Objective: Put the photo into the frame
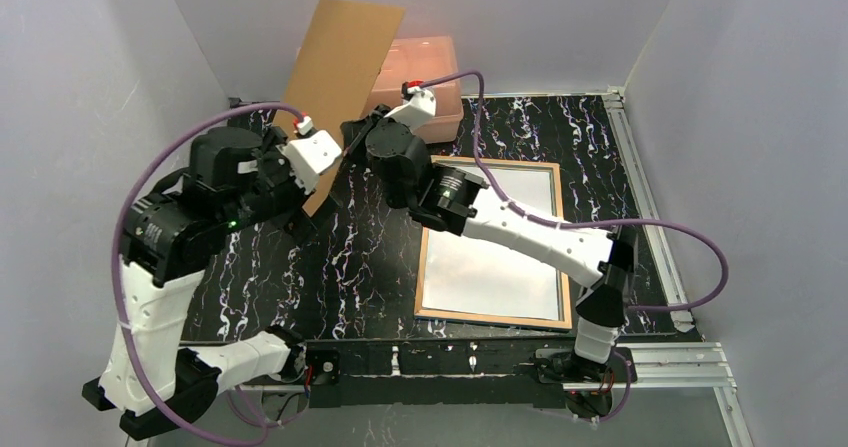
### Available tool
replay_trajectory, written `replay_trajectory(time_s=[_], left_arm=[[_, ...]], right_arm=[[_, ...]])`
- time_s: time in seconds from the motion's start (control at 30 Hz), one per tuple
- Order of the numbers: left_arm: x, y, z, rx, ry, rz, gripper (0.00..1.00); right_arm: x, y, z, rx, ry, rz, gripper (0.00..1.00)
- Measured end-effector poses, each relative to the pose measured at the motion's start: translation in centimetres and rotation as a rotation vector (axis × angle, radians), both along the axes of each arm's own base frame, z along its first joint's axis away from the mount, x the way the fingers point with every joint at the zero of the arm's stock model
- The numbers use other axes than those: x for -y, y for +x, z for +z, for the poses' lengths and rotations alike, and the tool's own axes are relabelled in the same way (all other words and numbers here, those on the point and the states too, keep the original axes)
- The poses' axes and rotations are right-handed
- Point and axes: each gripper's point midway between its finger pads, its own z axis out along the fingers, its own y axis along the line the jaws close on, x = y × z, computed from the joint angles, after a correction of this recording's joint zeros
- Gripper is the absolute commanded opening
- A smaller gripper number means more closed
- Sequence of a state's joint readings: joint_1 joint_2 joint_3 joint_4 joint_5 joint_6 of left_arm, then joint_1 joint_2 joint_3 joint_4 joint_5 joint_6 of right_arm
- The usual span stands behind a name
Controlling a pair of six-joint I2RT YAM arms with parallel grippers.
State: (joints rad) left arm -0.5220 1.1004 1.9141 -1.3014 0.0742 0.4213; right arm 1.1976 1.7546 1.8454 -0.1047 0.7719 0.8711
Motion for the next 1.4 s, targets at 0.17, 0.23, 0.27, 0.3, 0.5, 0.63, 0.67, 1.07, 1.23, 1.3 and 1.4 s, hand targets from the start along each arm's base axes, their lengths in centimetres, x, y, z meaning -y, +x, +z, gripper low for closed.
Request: replay_trajectory(time_s=[0.17, 0.23, 0.27, 0.3, 0.5, 0.63, 0.67, 1.07, 1.23, 1.3, 1.4], left_arm=[[0.3, 1.7, -2.7, 0.039, 0.122, -0.015, 0.93], [0.3, 2.4, -3.3, 0.078, 0.176, -0.016, 0.90], [0.1, 2.8, -3.5, 0.104, 0.207, -0.008, 0.88], [-0.1, 3.2, -3.6, 0.135, 0.236, 0.000, 0.84], [-1.5, 5.6, -3.9, 0.284, 0.339, 0.084, 0.67], [-2.7, 6.3, -4.2, 0.365, 0.397, 0.129, 0.54], [-2.9, 6.4, -4.3, 0.381, 0.415, 0.132, 0.51], [-4.2, 8.4, -2.2, 0.561, 0.554, 0.205, 0.00], [-3.9, 8.9, -0.4, 0.673, 0.598, 0.183, 0.00], [-3.7, 8.9, 0.6, 0.716, 0.597, 0.174, 0.00], [-3.3, 8.4, 1.8, 0.772, 0.573, 0.135, 0.00]], right_arm=[[-1.0, 2.3, -0.1, 0.015, 0.000, -0.082, 0.01], [-1.5, 3.0, -0.1, 0.012, 0.016, -0.091, 0.01], [-1.6, 3.5, 0.0, 0.010, 0.030, -0.101, 0.01], [-1.8, 3.9, 0.2, 0.008, 0.046, -0.106, 0.01], [-1.8, 5.1, 0.6, -0.007, 0.113, -0.127, 0.01], [-2.1, 5.0, 1.0, -0.016, 0.166, -0.111, 0.01], [-2.1, 4.9, 1.0, -0.020, 0.177, -0.106, 0.01], [-1.4, 4.6, 1.1, -0.070, 0.322, -0.084, 0.01], [-0.3, 4.6, 1.9, -0.080, 0.402, -0.098, 0.04], [0.1, 4.5, 2.7, -0.075, 0.441, -0.095, 0.08], [0.7, 3.9, 3.8, -0.066, 0.490, -0.073, 0.23]])
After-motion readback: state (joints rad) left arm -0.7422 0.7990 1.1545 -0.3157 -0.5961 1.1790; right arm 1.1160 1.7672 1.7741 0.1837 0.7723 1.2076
